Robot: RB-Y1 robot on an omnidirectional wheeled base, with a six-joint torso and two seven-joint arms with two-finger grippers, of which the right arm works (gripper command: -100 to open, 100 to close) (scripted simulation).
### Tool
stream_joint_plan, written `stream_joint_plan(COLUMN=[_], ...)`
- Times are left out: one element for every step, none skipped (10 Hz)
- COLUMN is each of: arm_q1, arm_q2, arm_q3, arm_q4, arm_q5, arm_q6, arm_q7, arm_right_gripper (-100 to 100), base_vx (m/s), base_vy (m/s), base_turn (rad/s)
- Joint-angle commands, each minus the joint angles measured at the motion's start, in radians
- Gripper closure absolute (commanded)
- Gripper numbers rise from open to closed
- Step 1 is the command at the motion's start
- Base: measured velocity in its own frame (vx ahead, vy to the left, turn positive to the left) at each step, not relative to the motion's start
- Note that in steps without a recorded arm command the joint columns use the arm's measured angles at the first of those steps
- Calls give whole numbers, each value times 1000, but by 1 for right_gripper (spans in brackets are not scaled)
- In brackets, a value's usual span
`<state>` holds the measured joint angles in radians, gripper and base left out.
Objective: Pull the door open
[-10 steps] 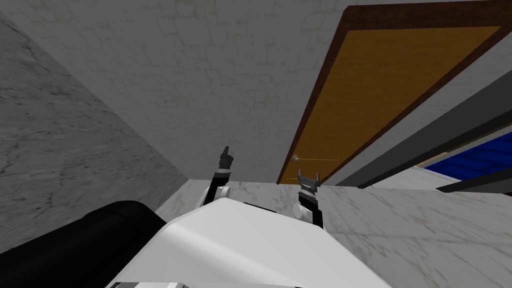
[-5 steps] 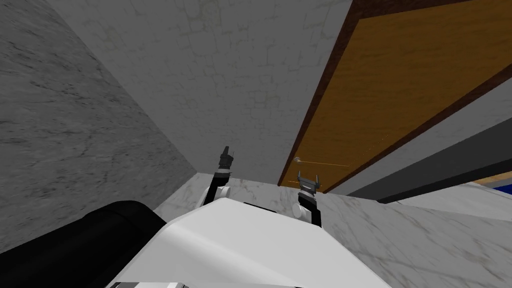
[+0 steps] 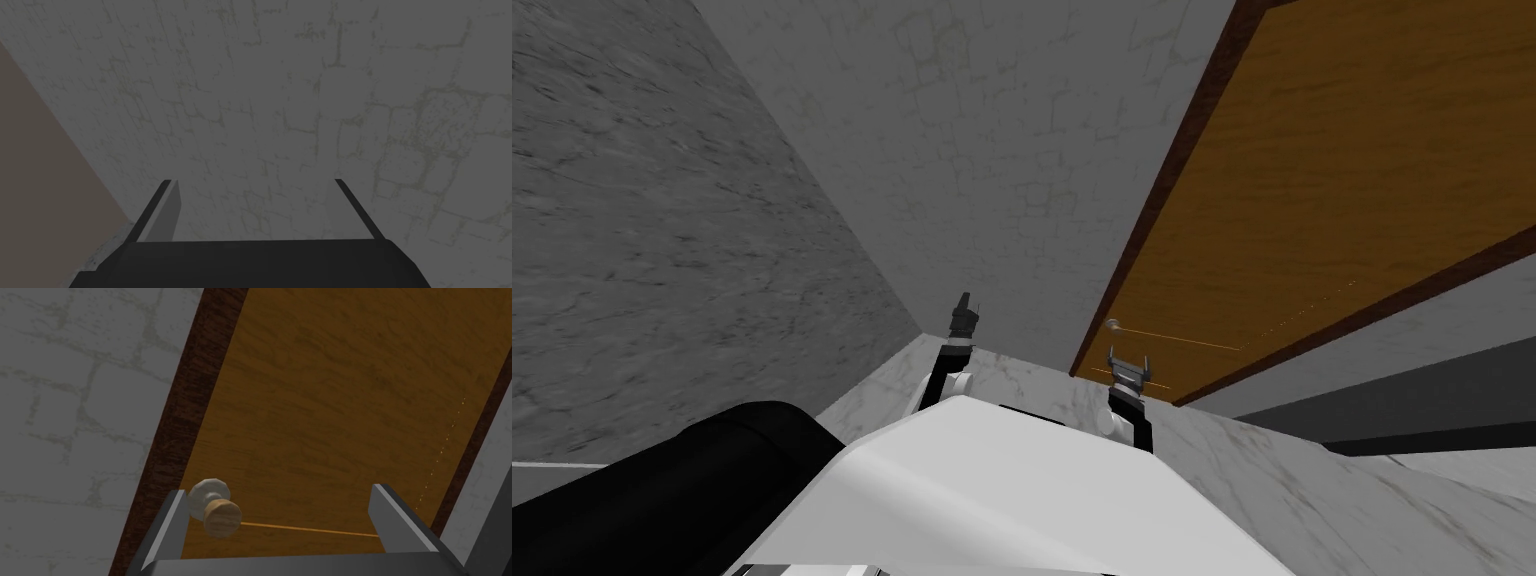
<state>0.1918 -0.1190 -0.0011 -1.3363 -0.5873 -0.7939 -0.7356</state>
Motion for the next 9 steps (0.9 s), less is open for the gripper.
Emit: stream_joint_plan(arm_q1=[-9,-15,-22,-28,-34,-41,-53,-59,-70], arm_q2=[-3,-4,-5,-6,-6,-7,-8,-9,-10], arm_q3=[-2,-4,-5,-6,-7,-8,-10,-12,-14], arm_q4=[31,51,71,89,108,127,165,183,217], arm_q5=[-19,-30,-41,-51,-62,-72,-93,-103,-122], arm_q6=[-6,-10,-13,-16,-20,-23,-30,-33,-39], arm_q7=[-26,-39,-52,-65,-78,-91,-116,-129,-152], arm_right_gripper=[-100,-100,-100,-100,-100,-100,-100,-100,-100], base_vx=[-20,-19,-44,-52,-24,-26,-44,-49,-50], base_vy=[-138,-138,-137,-140,-119,-108,-150,-174,-212], base_turn=[166,198,204,196,230,216,336,279,336])
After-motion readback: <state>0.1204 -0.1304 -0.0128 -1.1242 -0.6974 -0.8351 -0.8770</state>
